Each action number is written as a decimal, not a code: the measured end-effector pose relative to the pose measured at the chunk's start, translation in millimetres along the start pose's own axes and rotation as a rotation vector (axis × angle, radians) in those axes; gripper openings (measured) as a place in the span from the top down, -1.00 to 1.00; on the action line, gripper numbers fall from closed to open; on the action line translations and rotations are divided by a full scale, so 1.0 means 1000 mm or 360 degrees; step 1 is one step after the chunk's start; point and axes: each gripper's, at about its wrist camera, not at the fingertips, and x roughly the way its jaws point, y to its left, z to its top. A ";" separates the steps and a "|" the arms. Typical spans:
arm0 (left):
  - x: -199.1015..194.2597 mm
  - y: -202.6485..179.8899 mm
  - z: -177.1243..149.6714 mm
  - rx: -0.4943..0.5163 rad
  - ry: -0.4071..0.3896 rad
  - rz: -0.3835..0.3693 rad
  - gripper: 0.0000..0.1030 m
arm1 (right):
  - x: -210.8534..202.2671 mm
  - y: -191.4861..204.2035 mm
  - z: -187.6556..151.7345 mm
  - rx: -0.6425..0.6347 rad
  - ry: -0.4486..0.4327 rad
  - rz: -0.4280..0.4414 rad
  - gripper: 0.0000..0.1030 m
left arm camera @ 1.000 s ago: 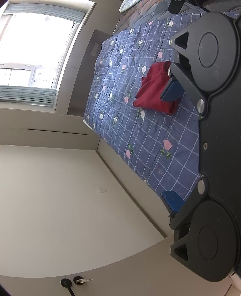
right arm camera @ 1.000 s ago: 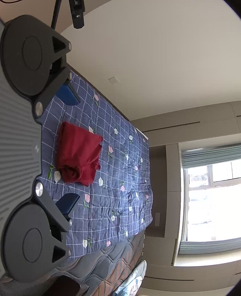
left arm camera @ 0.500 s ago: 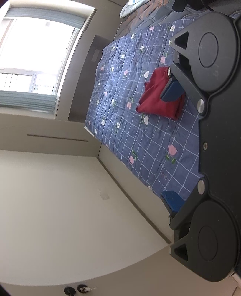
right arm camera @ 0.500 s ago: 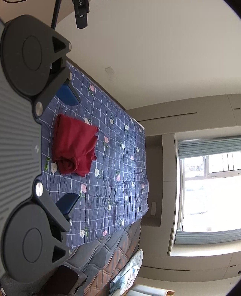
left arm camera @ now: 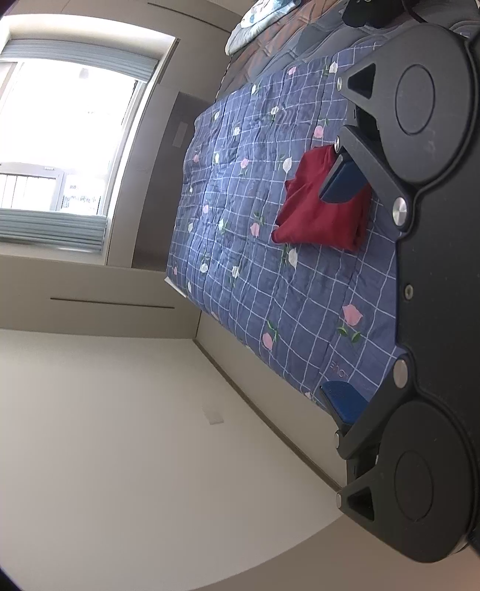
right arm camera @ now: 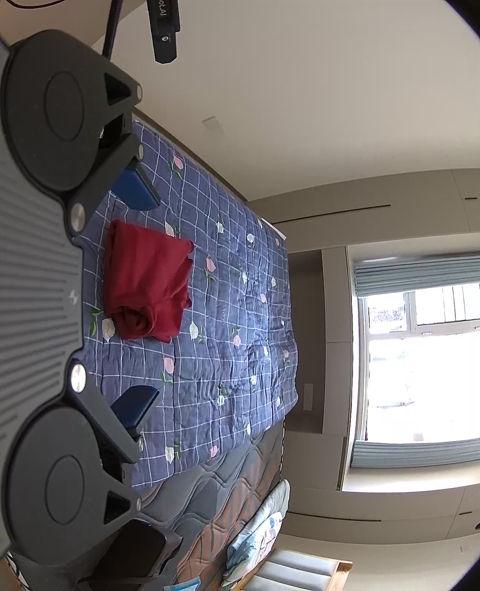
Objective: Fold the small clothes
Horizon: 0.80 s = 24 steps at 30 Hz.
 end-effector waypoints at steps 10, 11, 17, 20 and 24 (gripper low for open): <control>0.014 0.007 0.006 0.0058 0.0012 -0.0080 -0.99 | 0.002 0.010 -0.002 0.0033 -0.0010 -0.0051 -1.00; 0.015 0.008 0.007 0.0063 0.0013 -0.0087 -0.99 | 0.003 0.010 -0.001 0.0035 -0.0014 -0.0055 -1.00; 0.022 0.008 0.010 0.0084 0.0009 -0.0123 -0.99 | 0.001 0.007 -0.002 0.0047 -0.0024 -0.0082 -1.00; 0.025 0.007 0.011 0.0093 0.0011 -0.0139 -0.99 | 0.001 0.007 -0.002 0.0051 -0.0020 -0.0096 -1.00; 0.030 0.004 0.011 0.0104 0.0021 -0.0162 -0.99 | 0.000 0.008 -0.001 0.0056 -0.0016 -0.0114 -1.00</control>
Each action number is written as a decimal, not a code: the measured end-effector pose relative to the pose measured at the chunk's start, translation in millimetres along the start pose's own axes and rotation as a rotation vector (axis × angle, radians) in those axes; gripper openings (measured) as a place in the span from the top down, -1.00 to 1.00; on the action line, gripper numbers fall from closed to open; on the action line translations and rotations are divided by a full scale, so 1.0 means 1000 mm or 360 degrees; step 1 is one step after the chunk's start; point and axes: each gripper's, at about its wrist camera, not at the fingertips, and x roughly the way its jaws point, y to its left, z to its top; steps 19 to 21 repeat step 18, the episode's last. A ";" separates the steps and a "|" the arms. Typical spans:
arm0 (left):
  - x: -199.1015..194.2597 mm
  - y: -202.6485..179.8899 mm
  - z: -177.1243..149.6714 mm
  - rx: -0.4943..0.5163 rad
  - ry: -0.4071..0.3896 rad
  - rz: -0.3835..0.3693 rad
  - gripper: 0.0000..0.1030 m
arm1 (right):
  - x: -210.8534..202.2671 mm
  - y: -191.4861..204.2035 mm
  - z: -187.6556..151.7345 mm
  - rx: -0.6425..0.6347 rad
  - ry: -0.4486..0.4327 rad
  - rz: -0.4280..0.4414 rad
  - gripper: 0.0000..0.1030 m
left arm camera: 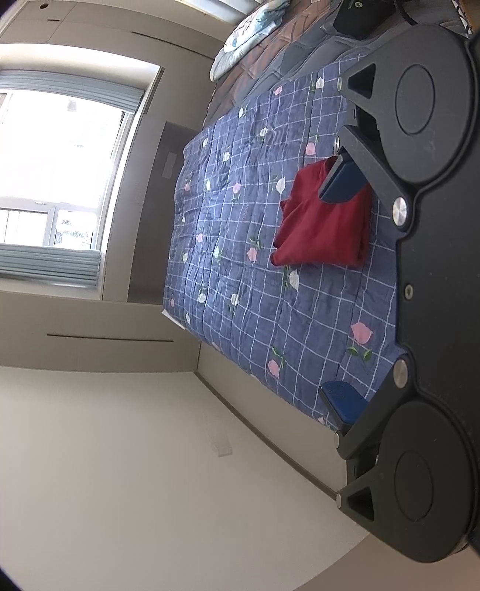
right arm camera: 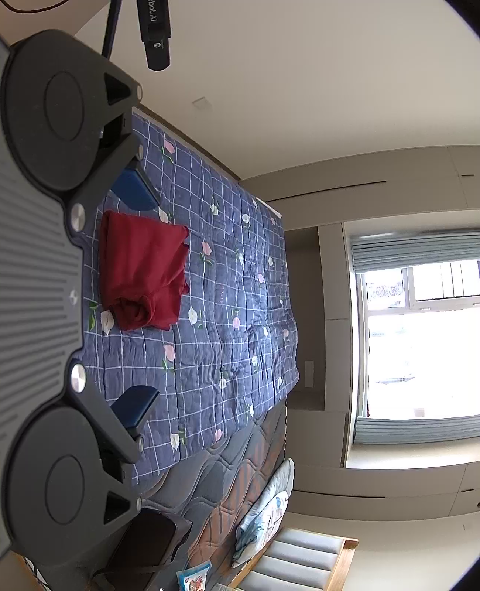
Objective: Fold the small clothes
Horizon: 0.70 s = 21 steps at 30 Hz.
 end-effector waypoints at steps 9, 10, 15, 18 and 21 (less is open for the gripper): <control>0.012 -0.003 0.001 0.0024 0.0027 -0.0044 -0.99 | 0.001 -0.002 0.001 0.0015 0.0014 -0.0040 -1.00; 0.013 -0.004 0.002 0.0027 0.0030 -0.0049 -0.99 | 0.001 -0.002 0.001 0.0019 0.0016 -0.0046 -1.00; 0.019 -0.006 0.003 0.0044 0.0040 -0.0080 -0.99 | 0.003 -0.002 0.000 0.0033 0.0023 -0.0067 -1.00; 0.022 -0.006 0.003 0.0057 0.0030 -0.0104 -0.99 | 0.006 -0.002 0.000 0.0049 0.0043 -0.0075 -1.00; 0.022 -0.006 0.003 0.0057 0.0030 -0.0104 -0.99 | 0.006 -0.002 0.000 0.0049 0.0043 -0.0075 -1.00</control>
